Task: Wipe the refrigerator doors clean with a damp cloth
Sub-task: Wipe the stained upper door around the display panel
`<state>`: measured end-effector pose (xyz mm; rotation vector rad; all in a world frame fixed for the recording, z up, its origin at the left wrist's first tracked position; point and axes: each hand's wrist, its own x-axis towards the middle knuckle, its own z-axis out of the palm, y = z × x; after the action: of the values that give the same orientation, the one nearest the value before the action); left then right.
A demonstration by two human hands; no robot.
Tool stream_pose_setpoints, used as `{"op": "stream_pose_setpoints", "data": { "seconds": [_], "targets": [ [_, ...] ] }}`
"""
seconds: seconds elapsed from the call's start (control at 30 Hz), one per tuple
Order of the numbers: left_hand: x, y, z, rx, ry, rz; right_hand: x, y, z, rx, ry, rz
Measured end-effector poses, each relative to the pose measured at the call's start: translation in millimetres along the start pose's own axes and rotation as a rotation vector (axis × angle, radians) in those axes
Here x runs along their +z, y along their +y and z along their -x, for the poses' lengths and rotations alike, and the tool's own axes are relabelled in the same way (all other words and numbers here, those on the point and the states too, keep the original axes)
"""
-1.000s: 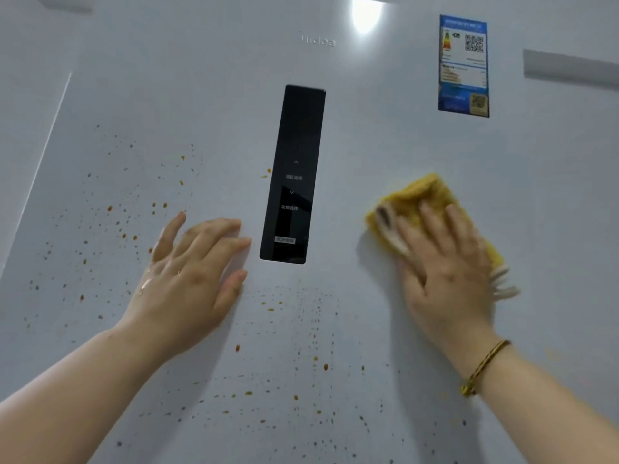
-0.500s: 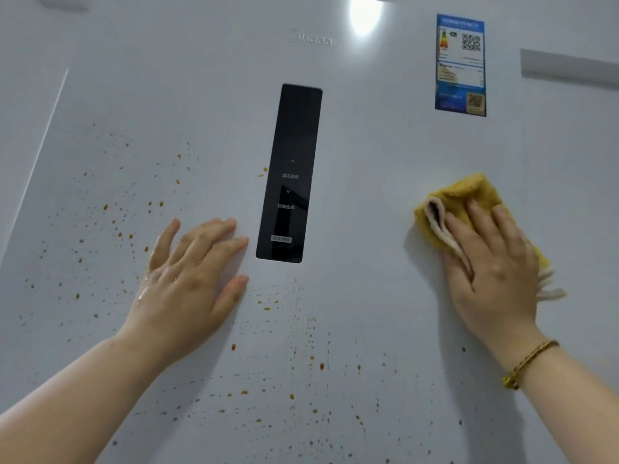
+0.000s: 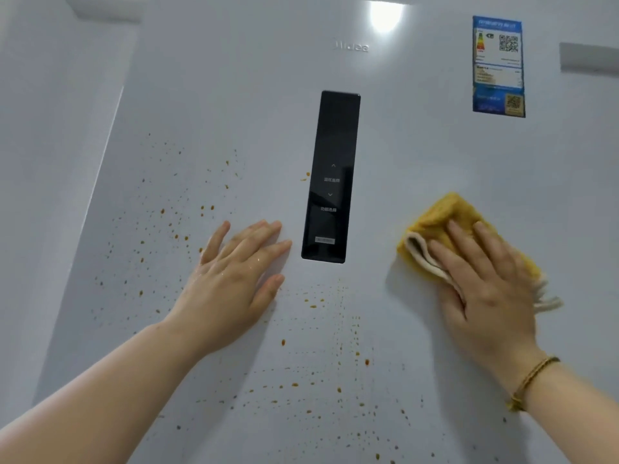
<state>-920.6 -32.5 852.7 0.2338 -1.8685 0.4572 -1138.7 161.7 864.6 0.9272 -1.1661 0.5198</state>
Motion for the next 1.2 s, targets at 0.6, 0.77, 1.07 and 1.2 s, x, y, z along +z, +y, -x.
{"op": "stream_pose_setpoints", "data": {
  "seconds": [0.6, 0.77, 1.07, 1.2],
  "targets": [
    [-35.3, -46.2, 26.6, -0.639, 0.296, 0.423, 22.6, -119.6, 17.3, -0.238, 0.006, -0.08],
    [-38.7, -64.6, 42.9, -0.795, 0.267, 0.363, 31.2, -125.4, -3.2, -0.599, -0.044, -0.115],
    [-53.8, -94.9, 64.1, -1.023, 0.075, 0.43, 41.1, -179.7, -23.3, -0.47, -0.064, -0.148],
    [-61.0, -109.3, 64.9, -1.026, -0.008, 0.577, 41.6, -188.5, -37.5, -0.571, -0.101, -0.116]
  ]
}}
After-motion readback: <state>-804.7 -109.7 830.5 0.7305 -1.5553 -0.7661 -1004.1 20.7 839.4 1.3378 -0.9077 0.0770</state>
